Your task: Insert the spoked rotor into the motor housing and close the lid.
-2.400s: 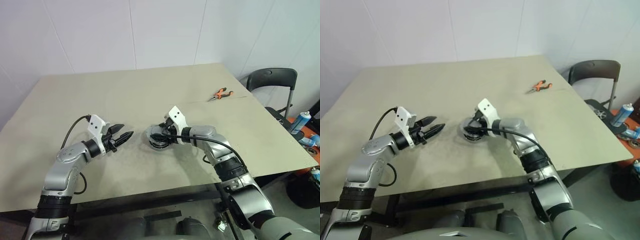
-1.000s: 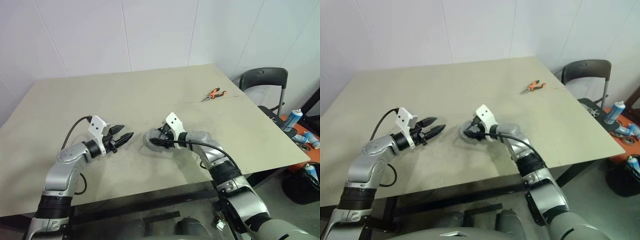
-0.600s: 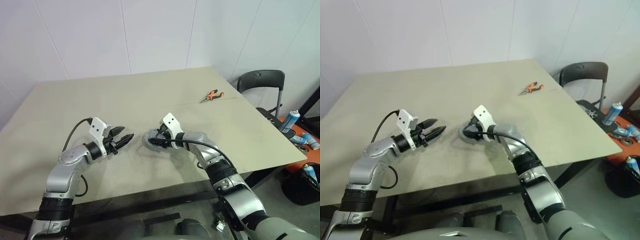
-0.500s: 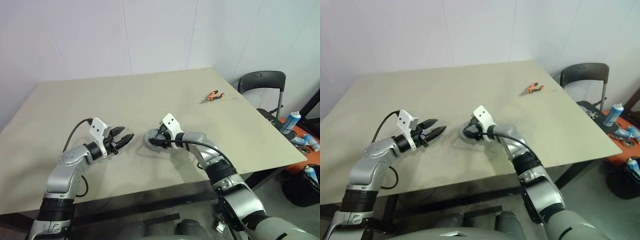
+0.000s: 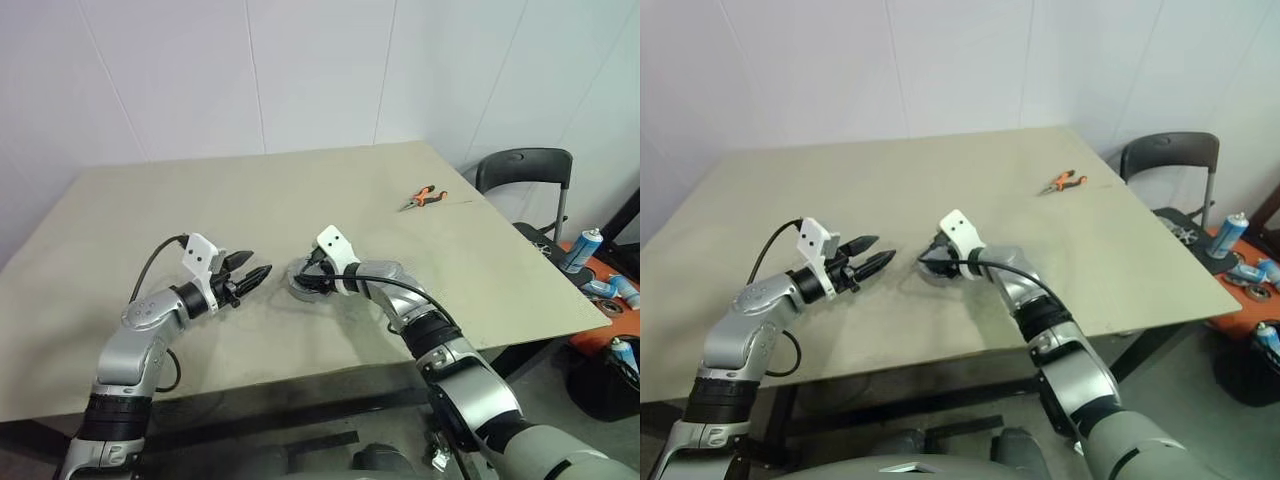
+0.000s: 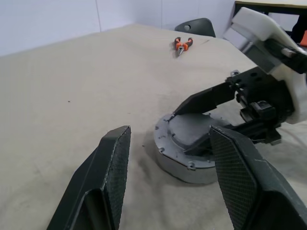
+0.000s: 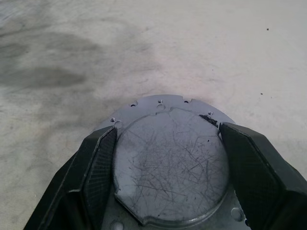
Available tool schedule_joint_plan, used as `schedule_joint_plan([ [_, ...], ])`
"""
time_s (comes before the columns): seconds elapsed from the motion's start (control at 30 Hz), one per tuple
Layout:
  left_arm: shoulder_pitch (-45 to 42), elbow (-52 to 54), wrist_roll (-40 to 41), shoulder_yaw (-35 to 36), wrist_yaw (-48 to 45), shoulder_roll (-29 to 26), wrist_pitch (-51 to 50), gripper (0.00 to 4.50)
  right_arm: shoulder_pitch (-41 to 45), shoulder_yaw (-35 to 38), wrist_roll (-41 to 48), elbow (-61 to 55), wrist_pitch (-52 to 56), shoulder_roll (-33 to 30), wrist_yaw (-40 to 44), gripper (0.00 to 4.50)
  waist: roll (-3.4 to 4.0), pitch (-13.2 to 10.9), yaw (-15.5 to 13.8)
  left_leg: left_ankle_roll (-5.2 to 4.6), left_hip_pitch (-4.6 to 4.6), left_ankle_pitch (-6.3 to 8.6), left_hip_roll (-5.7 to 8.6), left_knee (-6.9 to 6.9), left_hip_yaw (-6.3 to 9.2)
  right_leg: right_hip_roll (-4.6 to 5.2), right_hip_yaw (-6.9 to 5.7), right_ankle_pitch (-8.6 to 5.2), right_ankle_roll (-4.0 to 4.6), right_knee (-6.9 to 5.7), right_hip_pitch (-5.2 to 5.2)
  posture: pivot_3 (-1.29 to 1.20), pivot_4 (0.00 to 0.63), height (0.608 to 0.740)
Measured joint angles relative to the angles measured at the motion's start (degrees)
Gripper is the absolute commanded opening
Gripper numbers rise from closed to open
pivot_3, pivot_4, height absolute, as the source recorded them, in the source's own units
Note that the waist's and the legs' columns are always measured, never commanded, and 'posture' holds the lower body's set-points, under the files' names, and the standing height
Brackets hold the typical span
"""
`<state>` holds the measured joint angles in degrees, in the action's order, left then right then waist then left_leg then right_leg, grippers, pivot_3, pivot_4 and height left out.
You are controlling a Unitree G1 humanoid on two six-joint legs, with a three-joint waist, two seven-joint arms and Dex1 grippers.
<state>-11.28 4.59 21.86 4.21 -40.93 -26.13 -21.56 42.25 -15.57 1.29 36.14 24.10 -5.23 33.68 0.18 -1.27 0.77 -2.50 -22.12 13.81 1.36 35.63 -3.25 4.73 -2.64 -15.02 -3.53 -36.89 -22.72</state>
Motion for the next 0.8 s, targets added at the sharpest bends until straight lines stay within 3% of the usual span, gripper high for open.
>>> schedule_joint_plan([
  [0.13,-0.01,0.0,0.02,0.03,-0.1,-0.3,0.0,2.75,0.18,-0.04,-0.08,-0.12,0.0,-0.06,-0.46,3.22,0.5,-0.16,0.01,0.0,-0.23,0.0,-0.25,-0.69,0.07,0.0,-0.59,0.31,0.44,0.9,-0.01,0.0,0.0,0.74],
  [0.8,0.11,0.02,0.0,-0.21,0.05,-0.1,0.0,2.75,-1.65,0.33,0.86,-6.8,2.89,-4.33,10.83,3.22,0.38,-0.09,-0.07,0.22,-0.4,-0.14,-0.25,-0.46,0.09,0.21,-0.7,0.31,0.32,1.42,0.07,0.0,0.0,0.74],
])
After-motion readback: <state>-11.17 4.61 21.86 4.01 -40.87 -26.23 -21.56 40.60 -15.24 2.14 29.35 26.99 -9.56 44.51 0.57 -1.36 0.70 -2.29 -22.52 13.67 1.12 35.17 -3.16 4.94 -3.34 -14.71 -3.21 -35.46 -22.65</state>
